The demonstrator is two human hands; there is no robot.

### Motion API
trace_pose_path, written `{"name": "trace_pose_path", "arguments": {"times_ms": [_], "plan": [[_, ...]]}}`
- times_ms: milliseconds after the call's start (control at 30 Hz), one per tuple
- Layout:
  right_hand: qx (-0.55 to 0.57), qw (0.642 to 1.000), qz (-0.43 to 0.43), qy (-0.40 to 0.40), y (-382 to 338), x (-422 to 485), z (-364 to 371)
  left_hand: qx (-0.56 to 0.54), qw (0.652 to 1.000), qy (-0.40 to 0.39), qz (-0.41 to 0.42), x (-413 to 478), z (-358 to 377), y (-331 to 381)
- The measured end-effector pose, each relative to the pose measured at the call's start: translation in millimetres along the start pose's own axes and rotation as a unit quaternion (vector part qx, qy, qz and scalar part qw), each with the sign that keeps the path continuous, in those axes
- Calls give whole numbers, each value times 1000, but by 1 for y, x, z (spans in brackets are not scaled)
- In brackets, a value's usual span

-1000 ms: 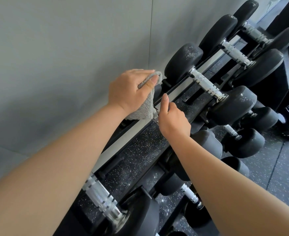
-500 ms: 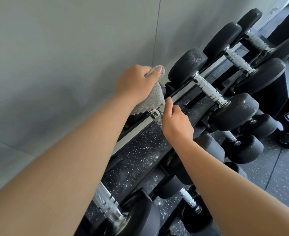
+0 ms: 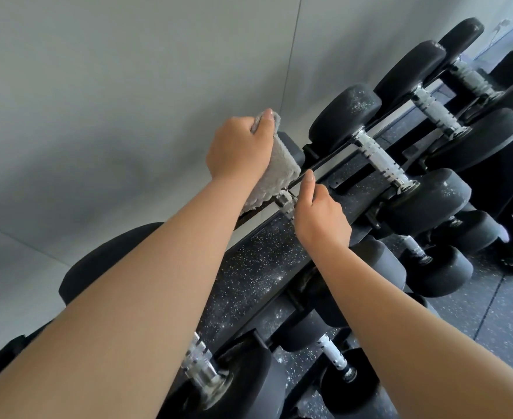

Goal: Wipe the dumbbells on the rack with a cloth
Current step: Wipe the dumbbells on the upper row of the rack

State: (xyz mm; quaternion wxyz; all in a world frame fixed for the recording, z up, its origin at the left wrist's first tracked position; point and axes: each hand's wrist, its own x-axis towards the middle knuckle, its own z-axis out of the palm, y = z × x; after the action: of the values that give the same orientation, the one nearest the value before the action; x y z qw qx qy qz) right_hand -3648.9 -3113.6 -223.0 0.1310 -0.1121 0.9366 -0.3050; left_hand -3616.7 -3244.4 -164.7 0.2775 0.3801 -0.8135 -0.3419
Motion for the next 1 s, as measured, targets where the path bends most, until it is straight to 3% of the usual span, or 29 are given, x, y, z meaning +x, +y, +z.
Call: {"name": "trace_pose_path", "arguments": {"times_ms": [233,367,467,733,867,1000], "plan": [[6,1000,5,3,0,2,1,-111,988,-66,-80,13,-3,-4],[10,1000,7,8,0,2,2,-111,993,31,-11,-14,0,-12],[9,1000,3,15,0,1,3,-162,983,90,-12,-28,7,-27],[4,1000,1,13,-1,-2,-1,-230,966,84,-77,-23,7,-26],[2,1000,-4,11,-1,-1,-1,-59,991,87,-86,-19,3,-10],[-3,1000,-11,5,-2,-1,-2,87,993,71,24,-21,2,3]]}}
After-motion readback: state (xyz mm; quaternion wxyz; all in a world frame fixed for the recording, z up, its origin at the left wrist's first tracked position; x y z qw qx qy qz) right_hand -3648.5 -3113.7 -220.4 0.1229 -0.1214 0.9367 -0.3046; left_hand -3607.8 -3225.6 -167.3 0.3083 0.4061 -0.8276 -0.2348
